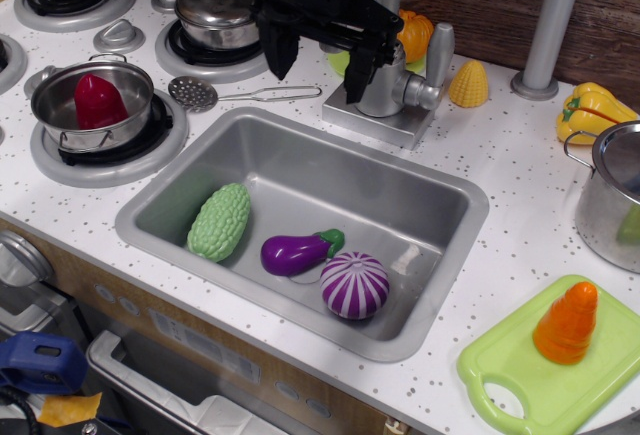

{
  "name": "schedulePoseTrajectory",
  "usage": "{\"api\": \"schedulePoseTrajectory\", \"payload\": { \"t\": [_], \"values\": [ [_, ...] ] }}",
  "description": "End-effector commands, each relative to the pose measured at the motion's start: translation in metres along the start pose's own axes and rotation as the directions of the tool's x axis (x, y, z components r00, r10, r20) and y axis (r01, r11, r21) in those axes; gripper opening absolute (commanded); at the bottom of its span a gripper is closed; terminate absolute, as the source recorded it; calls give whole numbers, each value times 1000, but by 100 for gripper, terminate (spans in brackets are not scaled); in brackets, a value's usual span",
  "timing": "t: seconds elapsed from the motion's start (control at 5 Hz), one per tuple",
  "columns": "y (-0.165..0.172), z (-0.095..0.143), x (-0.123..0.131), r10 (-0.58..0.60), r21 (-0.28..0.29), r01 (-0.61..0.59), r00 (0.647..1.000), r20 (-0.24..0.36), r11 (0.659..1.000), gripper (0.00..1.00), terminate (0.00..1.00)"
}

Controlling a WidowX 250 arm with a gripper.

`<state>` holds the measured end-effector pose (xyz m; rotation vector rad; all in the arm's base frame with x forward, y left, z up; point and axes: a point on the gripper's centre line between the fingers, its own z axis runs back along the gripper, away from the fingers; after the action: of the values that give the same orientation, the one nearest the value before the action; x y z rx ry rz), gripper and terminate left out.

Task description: Turn faucet front to left

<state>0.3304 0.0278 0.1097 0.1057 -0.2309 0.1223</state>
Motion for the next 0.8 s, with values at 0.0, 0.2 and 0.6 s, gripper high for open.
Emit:
{"api": "schedulePoseTrajectory", "payload": {
  "t": [0.0, 0.2, 0.6],
  "values": [
    [2, 26, 27, 25, 8, -27, 988, 154, 1000, 100, 0],
    [5, 28, 34, 25, 12, -27, 982, 188, 1000, 100, 0],
    [21, 19, 35, 42, 59, -57, 970, 238, 997, 0, 0]
  ]
}}
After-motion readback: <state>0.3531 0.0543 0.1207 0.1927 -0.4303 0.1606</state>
